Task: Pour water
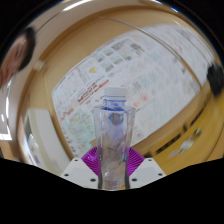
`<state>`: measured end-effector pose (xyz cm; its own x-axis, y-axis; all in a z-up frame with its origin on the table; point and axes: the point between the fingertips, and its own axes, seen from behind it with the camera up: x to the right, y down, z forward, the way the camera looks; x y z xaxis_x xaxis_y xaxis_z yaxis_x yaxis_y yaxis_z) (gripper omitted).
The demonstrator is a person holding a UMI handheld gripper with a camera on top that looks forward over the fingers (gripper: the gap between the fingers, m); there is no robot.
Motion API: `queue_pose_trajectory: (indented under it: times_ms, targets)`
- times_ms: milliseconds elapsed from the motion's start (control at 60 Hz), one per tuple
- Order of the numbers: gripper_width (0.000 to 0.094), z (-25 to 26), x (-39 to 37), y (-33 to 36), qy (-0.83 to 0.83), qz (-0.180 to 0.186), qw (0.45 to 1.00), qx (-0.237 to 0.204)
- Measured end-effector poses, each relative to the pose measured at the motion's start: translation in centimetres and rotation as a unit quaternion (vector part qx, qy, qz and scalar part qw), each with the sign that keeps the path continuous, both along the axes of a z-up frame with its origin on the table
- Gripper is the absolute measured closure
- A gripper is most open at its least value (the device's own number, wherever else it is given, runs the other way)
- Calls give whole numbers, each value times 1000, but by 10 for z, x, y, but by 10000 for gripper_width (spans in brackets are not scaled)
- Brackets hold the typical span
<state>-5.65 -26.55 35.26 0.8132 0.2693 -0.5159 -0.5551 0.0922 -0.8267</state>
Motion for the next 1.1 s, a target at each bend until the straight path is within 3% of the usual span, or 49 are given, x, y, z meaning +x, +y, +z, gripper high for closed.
queue_pose_trajectory:
  times_ms: [133,250,450,683,717,883,1000,1100]
  targets:
    - [645,-22,88,-4,-163,-99,981,-19]
    - [648,-82,144,-7,-258,-152,950,-90]
    - [647,-223,204,2,-310,-156,916,-202]
    - [630,-316,220,3,-311,-134,906,-252]
    - [620,-311,219,3,-311,-143,911,-230]
    - [496,-314,221,-4,-297,-152,915,-225]
    - [387,-318,223,-7,-288,-148,911,-254]
    - [67,-325,222,-19,-285,-143,900,-296]
